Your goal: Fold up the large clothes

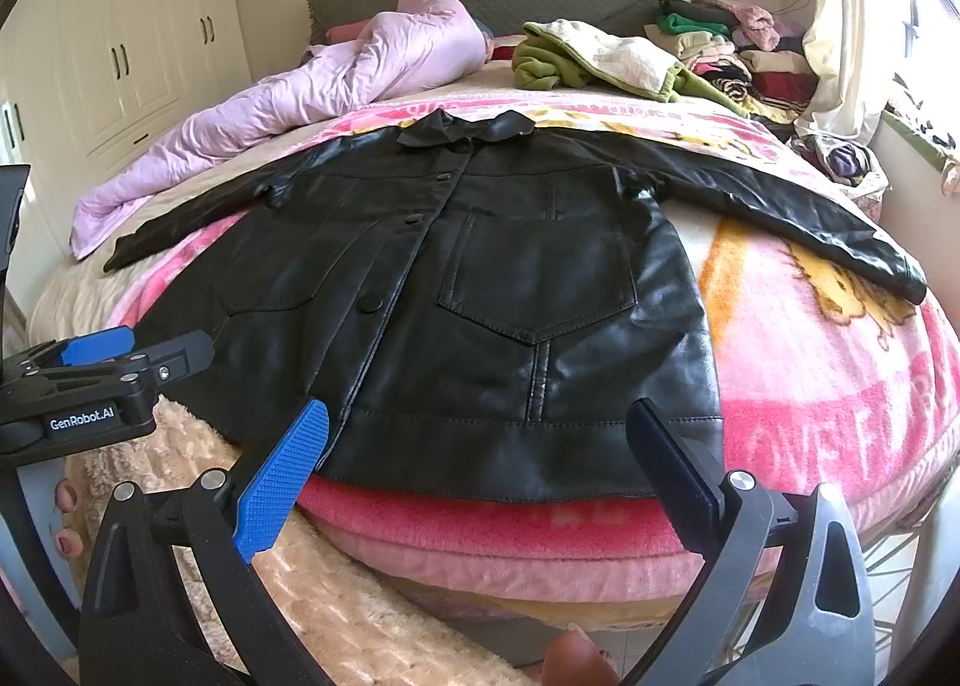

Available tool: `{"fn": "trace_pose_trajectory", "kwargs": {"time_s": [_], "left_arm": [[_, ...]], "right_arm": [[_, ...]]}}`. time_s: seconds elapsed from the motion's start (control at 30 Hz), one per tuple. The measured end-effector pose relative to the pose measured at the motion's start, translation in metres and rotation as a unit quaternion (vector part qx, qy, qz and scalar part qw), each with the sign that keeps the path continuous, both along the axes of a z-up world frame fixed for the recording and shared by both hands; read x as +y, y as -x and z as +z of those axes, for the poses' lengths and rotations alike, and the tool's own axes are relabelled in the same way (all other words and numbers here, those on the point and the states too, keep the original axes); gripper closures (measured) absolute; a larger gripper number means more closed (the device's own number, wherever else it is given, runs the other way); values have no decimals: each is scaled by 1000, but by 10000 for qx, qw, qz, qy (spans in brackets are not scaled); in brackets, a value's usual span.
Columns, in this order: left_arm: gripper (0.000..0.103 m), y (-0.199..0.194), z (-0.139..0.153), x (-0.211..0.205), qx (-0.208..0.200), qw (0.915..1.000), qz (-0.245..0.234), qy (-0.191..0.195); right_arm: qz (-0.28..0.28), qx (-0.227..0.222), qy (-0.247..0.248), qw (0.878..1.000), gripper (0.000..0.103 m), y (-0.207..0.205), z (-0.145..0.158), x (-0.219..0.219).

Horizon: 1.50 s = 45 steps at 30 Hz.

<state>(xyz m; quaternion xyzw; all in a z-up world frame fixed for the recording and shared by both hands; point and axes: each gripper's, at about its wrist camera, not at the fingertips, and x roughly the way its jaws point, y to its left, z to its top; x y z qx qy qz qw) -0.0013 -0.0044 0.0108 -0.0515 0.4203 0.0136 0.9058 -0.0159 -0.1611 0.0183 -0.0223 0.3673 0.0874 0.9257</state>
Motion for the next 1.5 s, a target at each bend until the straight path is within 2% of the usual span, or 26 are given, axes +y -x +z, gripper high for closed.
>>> {"fn": "trace_pose_trajectory", "kwargs": {"time_s": [0.5, 0.63, 0.77, 1.1, 1.5], "left_arm": [[9, -2, 1, -1, -4, 10000, 14, 6], [9, -8, 9, 0, -57, 10000, 36, -35], [9, -27, 19, 8, -61, 10000, 59, -46], [9, -76, 55, 19, -367, 9991, 187, -94], [9, -133, 79, 11, -512, 9985, 97, -175]], "right_arm": [[1, 4, 8, 10000, 4, -1, 0, 0], [36, -28, 37, 10000, 4, -4, 3, 0], [53, -77, 26, 10000, 4, -16, 13, 1], [68, -525, -69, 9986, 4, -55, 56, 5], [-49, -298, -576, 9979, 4, -117, 77, -10]]}}
